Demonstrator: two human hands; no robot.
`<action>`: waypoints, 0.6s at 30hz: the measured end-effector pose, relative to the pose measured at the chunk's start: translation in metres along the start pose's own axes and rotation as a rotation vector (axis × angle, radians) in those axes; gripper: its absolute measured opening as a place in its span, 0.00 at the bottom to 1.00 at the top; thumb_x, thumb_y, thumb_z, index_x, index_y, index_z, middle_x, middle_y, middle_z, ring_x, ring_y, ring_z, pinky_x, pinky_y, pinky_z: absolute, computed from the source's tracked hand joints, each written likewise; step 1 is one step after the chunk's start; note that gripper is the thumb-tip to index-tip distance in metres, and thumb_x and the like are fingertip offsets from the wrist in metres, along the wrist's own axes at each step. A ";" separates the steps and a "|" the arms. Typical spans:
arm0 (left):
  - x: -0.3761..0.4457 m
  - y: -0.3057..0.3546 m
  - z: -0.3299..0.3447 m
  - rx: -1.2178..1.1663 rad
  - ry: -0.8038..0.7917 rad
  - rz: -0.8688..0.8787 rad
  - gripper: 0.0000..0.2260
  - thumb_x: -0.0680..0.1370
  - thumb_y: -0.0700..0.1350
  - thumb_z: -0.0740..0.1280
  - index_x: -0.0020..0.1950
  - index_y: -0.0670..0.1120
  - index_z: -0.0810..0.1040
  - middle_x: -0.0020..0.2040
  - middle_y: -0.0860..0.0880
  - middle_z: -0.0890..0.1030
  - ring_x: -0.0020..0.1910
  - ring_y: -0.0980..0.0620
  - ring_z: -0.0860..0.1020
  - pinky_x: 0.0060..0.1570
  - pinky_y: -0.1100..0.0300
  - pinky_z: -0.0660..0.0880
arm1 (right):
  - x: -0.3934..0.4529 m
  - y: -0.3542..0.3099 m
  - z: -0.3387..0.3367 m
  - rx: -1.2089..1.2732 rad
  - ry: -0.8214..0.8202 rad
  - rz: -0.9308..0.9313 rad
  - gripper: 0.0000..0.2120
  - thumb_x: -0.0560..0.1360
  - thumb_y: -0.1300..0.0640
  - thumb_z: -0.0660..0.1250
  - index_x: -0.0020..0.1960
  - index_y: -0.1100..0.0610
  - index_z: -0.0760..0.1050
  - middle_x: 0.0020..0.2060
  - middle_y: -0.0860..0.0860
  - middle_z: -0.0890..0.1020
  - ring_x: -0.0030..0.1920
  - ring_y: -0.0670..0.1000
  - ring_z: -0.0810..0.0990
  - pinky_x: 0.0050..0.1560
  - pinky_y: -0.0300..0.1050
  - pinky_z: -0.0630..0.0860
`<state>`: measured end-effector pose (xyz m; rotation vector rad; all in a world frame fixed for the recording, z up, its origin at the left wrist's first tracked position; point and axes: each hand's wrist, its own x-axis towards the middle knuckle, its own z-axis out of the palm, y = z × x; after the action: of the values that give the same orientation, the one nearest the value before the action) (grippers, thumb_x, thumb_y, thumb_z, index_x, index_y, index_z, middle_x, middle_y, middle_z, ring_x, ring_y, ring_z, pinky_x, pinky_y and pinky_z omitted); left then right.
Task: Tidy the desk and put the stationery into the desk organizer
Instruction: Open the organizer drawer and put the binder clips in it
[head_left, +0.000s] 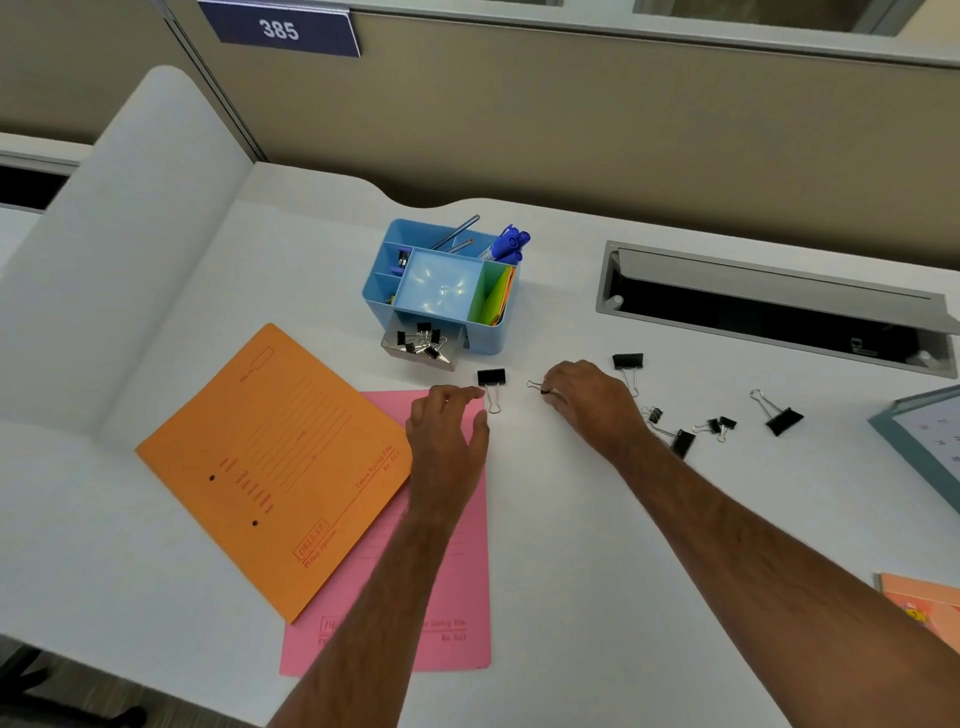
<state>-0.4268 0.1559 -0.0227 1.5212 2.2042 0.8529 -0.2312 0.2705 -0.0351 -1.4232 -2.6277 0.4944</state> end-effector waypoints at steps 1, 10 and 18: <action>0.000 0.001 0.001 -0.004 0.005 0.010 0.11 0.80 0.45 0.70 0.63 0.52 0.79 0.59 0.53 0.78 0.61 0.53 0.71 0.61 0.58 0.62 | 0.000 0.000 -0.001 -0.002 -0.007 -0.002 0.07 0.81 0.53 0.67 0.54 0.54 0.82 0.55 0.48 0.82 0.55 0.53 0.79 0.46 0.50 0.79; -0.002 0.013 0.011 -0.082 -0.052 0.051 0.09 0.80 0.43 0.71 0.61 0.51 0.80 0.58 0.54 0.79 0.59 0.56 0.71 0.61 0.55 0.72 | 0.003 0.000 0.004 0.105 0.017 0.075 0.04 0.79 0.55 0.69 0.48 0.55 0.80 0.46 0.50 0.82 0.50 0.54 0.79 0.48 0.49 0.75; -0.003 0.026 0.020 -0.218 -0.171 -0.157 0.12 0.85 0.52 0.64 0.66 0.52 0.78 0.57 0.56 0.81 0.56 0.56 0.78 0.56 0.58 0.78 | -0.016 -0.024 0.002 0.682 0.045 0.153 0.06 0.75 0.58 0.76 0.49 0.53 0.80 0.46 0.45 0.84 0.49 0.45 0.83 0.46 0.45 0.82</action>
<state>-0.3951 0.1653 -0.0220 1.2534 2.0047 0.8482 -0.2422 0.2446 -0.0284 -1.3583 -2.0033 1.2088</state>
